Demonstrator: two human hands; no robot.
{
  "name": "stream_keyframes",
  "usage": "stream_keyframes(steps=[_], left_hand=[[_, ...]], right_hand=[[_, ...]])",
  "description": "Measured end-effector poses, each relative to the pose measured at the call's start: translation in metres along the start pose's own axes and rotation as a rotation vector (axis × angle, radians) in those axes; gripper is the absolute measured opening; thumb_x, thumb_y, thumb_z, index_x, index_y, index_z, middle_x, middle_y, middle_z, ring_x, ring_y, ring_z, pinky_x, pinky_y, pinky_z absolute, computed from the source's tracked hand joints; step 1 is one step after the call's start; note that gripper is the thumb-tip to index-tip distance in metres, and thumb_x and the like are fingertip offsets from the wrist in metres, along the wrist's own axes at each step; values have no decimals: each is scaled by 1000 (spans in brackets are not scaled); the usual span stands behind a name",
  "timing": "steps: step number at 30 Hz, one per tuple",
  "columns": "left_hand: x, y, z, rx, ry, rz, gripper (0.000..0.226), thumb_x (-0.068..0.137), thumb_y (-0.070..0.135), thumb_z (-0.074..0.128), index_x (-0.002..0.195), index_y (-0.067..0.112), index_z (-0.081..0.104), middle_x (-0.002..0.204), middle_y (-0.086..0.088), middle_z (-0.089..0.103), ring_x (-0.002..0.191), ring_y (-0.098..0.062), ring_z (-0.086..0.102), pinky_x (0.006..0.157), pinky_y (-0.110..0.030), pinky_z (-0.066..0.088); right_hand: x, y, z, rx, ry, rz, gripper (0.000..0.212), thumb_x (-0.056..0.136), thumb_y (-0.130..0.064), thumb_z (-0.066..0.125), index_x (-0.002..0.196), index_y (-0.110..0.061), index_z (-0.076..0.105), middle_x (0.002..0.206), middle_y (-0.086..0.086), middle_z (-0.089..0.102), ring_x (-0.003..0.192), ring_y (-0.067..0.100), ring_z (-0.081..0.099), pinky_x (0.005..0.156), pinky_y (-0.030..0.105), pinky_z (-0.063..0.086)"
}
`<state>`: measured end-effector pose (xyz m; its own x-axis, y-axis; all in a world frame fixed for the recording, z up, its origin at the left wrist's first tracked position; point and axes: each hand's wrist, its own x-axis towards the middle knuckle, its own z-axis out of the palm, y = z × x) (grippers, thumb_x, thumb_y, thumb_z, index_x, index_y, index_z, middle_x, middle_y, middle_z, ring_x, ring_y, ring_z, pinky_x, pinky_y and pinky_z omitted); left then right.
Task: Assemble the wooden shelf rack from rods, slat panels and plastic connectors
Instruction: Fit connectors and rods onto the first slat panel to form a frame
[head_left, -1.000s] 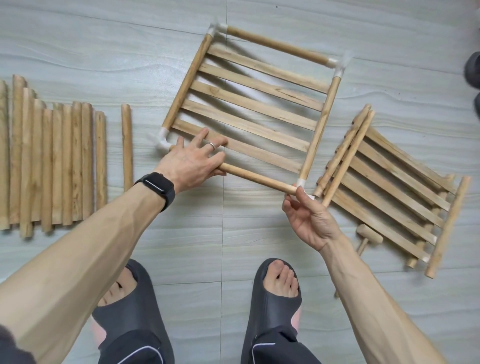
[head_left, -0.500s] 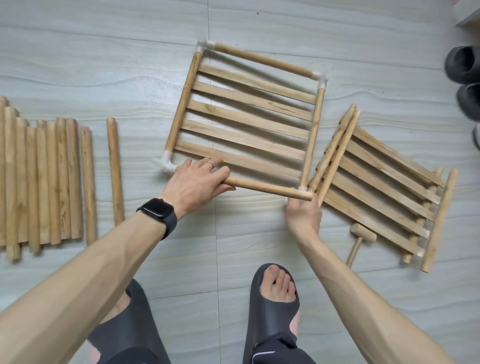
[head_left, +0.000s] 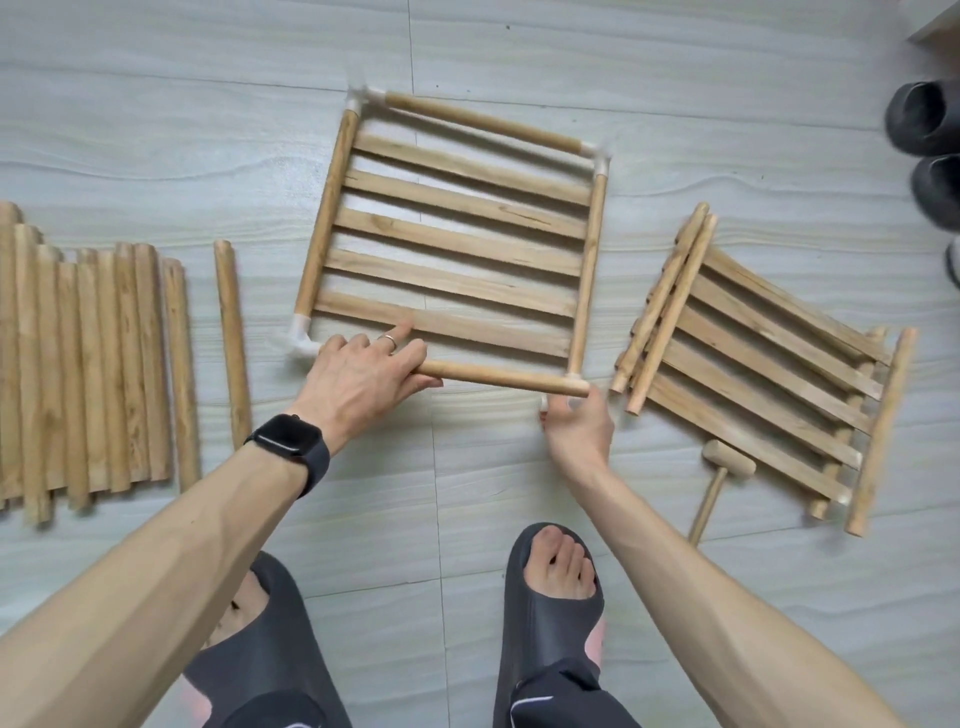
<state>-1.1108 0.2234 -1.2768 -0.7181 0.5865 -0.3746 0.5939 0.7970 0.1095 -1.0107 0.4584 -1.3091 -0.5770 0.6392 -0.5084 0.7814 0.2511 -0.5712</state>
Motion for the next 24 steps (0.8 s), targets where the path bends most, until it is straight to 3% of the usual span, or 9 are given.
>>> stream_keyframes(steps=[2,4,6,8,10,12,16,19,24], left_hand=[[-8,-4,3,-12,0,-42,73,84,70,1,110,19,47,162,-5,33,97,-36,63,82,-45,46],[-15,-15,6,-10,5,-77,67,89,69,11,111,18,49,162,-5,34,100,-37,63,83,-46,46],[-21,-28,11,-14,32,-91,63,92,66,19,109,15,52,161,-7,36,98,-37,62,83,-47,45],[-26,-35,15,-27,75,-79,61,92,64,24,106,13,55,158,-9,40,94,-38,63,81,-48,44],[-27,-36,19,-29,91,-86,60,92,65,25,106,14,55,158,-9,40,96,-37,63,81,-47,43],[-23,-30,21,-58,77,-120,58,92,66,24,107,18,52,160,-7,38,103,-35,63,84,-45,42],[-14,-17,26,-155,73,-180,49,94,68,29,106,25,49,162,-7,34,112,-31,62,86,-45,39],[-15,-16,28,-174,82,-169,47,93,68,27,102,26,48,163,-9,31,110,-32,62,85,-45,40],[-16,-14,30,-139,88,-181,53,92,68,24,108,25,50,164,-9,28,108,-32,62,87,-47,42]], right_hand=[[-4,-10,11,12,16,9,11,97,-25,54,104,-17,58,86,2,66,84,25,64,77,35,50],[0,-20,15,364,-111,218,14,99,-15,52,101,-8,64,72,4,70,69,21,71,68,35,59],[1,-27,8,694,-332,423,13,101,-7,53,94,-3,64,66,7,67,55,17,68,52,26,57],[2,-23,-3,483,-425,319,15,101,-15,57,87,-10,63,68,2,64,55,15,63,48,19,50],[-1,-14,-6,-22,-301,72,18,100,-30,58,86,-19,57,69,-5,61,64,13,56,55,19,42],[-7,-8,-4,-80,-189,3,22,100,-37,56,92,-17,54,79,0,65,68,16,59,63,28,42],[-16,-19,-15,835,-281,437,9,100,-21,62,97,-12,60,77,4,62,57,14,56,50,24,47],[-12,-25,-31,934,-355,367,12,101,-24,61,92,-15,61,76,-1,63,59,12,55,52,23,48],[-3,-41,-36,826,-272,235,19,103,-27,59,101,-8,61,86,5,60,65,14,62,65,27,54]])
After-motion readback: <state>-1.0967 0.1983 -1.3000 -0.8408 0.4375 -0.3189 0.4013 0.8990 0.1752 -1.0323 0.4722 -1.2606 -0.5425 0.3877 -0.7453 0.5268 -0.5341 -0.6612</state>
